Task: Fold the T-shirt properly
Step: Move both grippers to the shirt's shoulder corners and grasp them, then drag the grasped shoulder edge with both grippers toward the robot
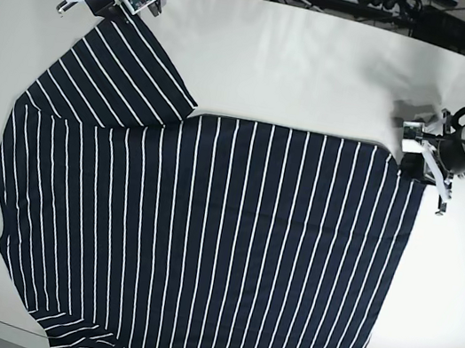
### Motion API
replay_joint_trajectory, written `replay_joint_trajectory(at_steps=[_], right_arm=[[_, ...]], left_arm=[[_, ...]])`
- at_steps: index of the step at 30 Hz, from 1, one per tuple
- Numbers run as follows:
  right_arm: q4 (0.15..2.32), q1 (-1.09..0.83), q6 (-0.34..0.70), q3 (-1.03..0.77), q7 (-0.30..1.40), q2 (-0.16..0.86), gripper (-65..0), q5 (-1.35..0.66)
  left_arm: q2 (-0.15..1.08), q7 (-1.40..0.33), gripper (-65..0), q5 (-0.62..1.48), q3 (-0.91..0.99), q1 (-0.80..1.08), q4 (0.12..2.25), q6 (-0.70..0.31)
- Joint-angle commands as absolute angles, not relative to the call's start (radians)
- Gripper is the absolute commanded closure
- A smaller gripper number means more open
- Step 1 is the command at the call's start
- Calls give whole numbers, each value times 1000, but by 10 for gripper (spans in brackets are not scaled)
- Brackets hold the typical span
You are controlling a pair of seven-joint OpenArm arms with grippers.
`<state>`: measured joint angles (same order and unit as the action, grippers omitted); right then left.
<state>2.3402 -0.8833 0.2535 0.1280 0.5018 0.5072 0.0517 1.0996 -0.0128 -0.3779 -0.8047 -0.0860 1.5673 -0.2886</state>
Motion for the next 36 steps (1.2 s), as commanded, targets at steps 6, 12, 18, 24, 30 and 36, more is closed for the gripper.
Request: replay_joint_trajectory(at_steps=[6,12,18,24,30,36], right_arm=[[2230,-792,249,123,482,516,-294,51],[2101,-728,289,123,482,516,-294,47],[2083,-718,288,123,483,516,-292,-27],[2084,-699,202,123,483,516,0,9],[2167,-704,126,123,493,516,0,121],[2327,-800,46,122,555,551,0,229]], left_arm=[[1108,-61,0,-377,-825,-70,1554,-331],[1108,-61,0,-377,-825,-69,1554,-318],[1108,-61,0,-377,-825,-70,1554,-318],[1108,-61,0,-377,-825,-70,1554,-317],[1121,-107,0,-377,-825,-69,1626,-224],[1201,-266,0,-377,-825,-45,1787,-131]])
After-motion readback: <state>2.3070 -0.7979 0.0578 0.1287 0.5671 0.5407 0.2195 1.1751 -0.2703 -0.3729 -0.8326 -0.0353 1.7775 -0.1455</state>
